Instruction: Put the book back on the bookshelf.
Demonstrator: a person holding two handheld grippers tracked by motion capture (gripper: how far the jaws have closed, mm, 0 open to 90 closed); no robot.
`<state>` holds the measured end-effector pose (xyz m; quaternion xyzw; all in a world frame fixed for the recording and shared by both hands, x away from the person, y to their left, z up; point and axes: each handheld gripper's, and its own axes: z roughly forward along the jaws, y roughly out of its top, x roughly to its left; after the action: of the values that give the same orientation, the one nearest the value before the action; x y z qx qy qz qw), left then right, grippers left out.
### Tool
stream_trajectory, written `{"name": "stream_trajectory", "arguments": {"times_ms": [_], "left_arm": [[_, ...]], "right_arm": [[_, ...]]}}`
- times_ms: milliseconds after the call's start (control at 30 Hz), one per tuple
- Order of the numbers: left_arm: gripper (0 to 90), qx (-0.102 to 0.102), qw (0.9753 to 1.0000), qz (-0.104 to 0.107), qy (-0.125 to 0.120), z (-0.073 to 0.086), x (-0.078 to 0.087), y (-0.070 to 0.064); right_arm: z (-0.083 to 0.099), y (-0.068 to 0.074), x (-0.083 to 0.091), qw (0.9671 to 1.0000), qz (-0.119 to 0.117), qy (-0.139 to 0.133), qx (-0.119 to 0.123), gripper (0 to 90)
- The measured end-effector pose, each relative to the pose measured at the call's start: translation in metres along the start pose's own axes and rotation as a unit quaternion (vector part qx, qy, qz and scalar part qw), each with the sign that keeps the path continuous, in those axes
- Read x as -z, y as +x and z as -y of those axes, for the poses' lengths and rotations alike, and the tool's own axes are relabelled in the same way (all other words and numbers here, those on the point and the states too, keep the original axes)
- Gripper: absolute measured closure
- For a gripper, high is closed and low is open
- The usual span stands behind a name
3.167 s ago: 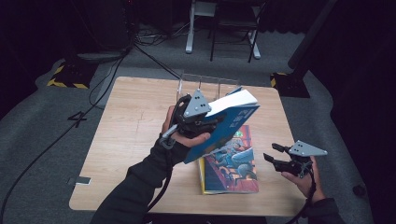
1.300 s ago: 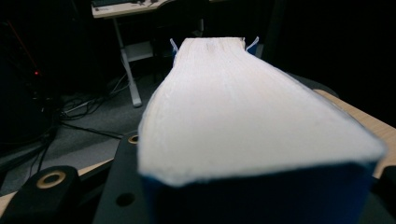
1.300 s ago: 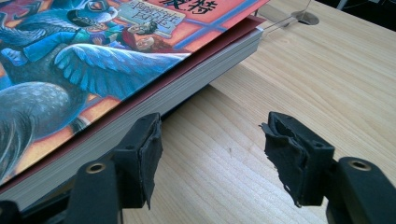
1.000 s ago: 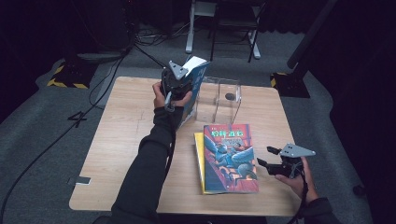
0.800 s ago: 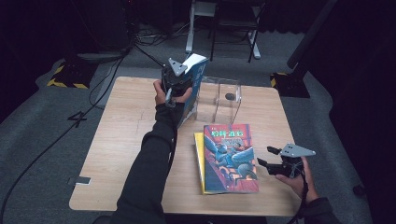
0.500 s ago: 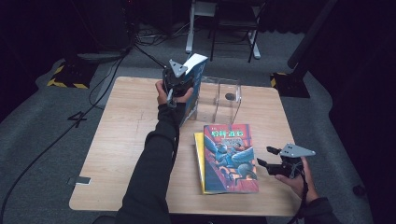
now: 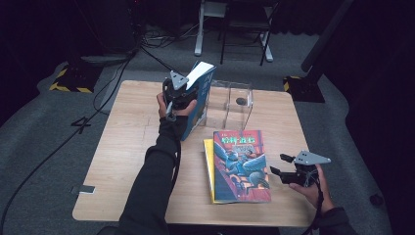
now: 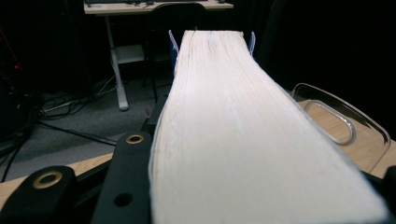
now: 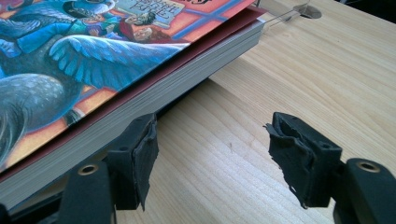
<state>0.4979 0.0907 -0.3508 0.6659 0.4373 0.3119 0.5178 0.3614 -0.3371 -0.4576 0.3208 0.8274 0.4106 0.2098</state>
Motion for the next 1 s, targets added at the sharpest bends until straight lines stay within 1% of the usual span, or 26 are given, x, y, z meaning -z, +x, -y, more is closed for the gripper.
{"name": "stream_trajectory", "arguments": {"times_ms": [100, 233, 300, 367, 467, 500, 600, 633, 667, 733, 800, 833, 900, 967, 1000], "left_arm": [[59.2, -0.008, 0.9999, 0.005, 0.005, 0.003, 0.007, 0.002], [58.7, -0.031, 0.9992, 0.01, 0.024, 0.003, 0.014, 0.004], [58.5, -0.03, 0.9989, 0.017, 0.031, 0.003, 0.017, 0.007], [58.2, -0.03, 0.9989, 0.017, 0.032, 0.003, 0.018, 0.007], [57.4, -0.036, 0.9986, 0.016, 0.036, 0.001, 0.019, 0.007], [56.9, -0.045, 0.9981, 0.017, 0.039, -0.001, 0.02, 0.007], [52.3, -0.048, 0.9974, 0.022, 0.05, -0.007, 0.02, 0.007], [51.2, -0.051, 0.9968, 0.025, 0.057, -0.01, 0.019, 0.008], [49.2, -0.054, 0.9957, 0.03, 0.069, -0.013, 0.018, 0.008], [46.7, -0.062, 0.994, 0.027, 0.085, -0.015, 0.016, 0.007], [44.3, -0.056, 0.9927, 0.035, 0.101, -0.016, 0.014, 0.007], [43.8, -0.052, 0.9924, 0.037, 0.105, -0.016, 0.013, 0.008], [42.8, -0.053, 0.9918, 0.037, 0.11, -0.017, 0.013, 0.009], [42.4, -0.052, 0.9907, 0.037, 0.12, -0.018, 0.012, 0.01], [43.9, -0.055, 0.9899, 0.041, 0.124, -0.018, 0.013, 0.01]], "right_arm": [[0.0, 0.001, -0.001, 1.0, -0.001, 0.002, 0.001, 33.4], [0.001, 0.0, -0.001, 1.0, -0.001, 0.005, 0.001, 33.1], [0.001, 0.0, -0.001, 1.0, -0.001, 0.005, 0.001, 33.1], [0.001, 0.0, -0.001, 1.0, -0.001, 0.007, 0.001, 33.1], [0.0, 0.001, -0.002, 1.0, -0.001, 0.009, 0.003, 33.1], [0.0, 0.001, -0.002, 0.9999, -0.002, 0.009, 0.004, 33.1], [0.001, 0.001, -0.003, 0.9999, -0.004, 0.012, 0.004, 33.1], [0.001, 0.001, -0.003, 0.9999, -0.005, 0.012, 0.005, 33.1], [0.001, 0.001, -0.004, 0.9999, -0.006, 0.012, 0.005, 33.1], [0.001, 0.001, -0.004, 0.9999, -0.008, 0.012, 0.005, 33.1], [0.001, 0.002, -0.004, 0.9999, -0.011, 0.012, 0.005, 33.1], [0.001, 0.002, -0.004, 0.9999, -0.012, 0.011, 0.005, 33.1], [0.001, 0.002, -0.004, 0.9998, -0.012, 0.012, 0.005, 33.1], [0.001, 0.002, -0.004, 0.9998, -0.014, 0.012, 0.004, 33.2], [0.0, 0.002, -0.004, 0.9998, -0.014, 0.013, 0.006, 33.2]]}}
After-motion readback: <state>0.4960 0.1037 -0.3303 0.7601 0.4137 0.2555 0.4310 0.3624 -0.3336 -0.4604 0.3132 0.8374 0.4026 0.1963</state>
